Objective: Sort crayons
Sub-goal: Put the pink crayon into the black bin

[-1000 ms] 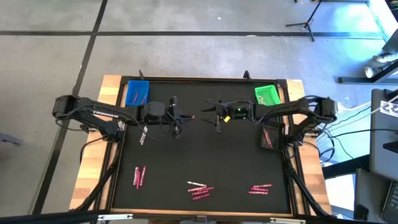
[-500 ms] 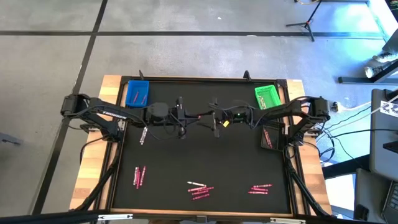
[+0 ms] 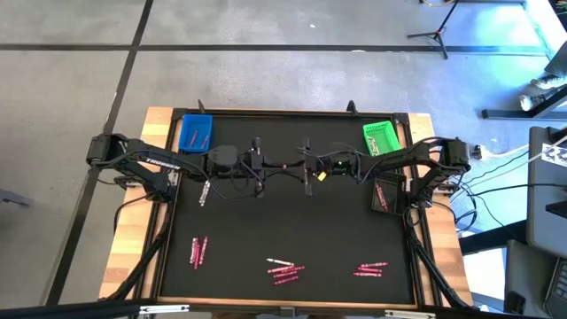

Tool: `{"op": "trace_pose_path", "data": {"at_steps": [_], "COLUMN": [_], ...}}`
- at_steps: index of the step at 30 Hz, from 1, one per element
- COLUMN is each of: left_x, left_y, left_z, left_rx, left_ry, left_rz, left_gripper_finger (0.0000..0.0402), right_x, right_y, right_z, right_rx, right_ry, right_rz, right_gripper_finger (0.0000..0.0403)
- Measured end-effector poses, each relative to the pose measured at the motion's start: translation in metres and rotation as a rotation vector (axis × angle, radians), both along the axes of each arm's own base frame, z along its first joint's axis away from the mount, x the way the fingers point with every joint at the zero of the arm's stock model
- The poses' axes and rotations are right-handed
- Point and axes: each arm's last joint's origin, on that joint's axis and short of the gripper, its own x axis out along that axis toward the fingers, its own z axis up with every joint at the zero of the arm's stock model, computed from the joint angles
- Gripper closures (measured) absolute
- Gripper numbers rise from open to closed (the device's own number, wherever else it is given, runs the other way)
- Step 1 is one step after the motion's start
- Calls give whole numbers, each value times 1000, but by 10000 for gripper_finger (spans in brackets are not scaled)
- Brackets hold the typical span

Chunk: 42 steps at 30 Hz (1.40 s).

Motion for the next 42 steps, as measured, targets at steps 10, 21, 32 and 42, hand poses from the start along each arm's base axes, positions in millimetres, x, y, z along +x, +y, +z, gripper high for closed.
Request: {"op": "trace_pose_path", "data": {"at_steps": [10,21,32,42], "left_x": [0,-6,-7,-7], "left_y": [0,-13,-16,-16], "left_z": [1,-23,-27,-27], "left_rx": [11,31,32,5], "left_ry": [-6,262,304,299], "left_rz": [-1,15,17,26], "left_gripper_finger": [338,300,301,301], "right_x": [-1,-43,-140,-205], "right_y": [-1,11,31,36], "right_z": [-2,36,65,56], "right_rx": [-45,-47,271,601], "right_ry": [35,311,633,985], "right_rz": [-31,-162,-374,-592], "right_gripper_finger": [359,386,383,368]}}
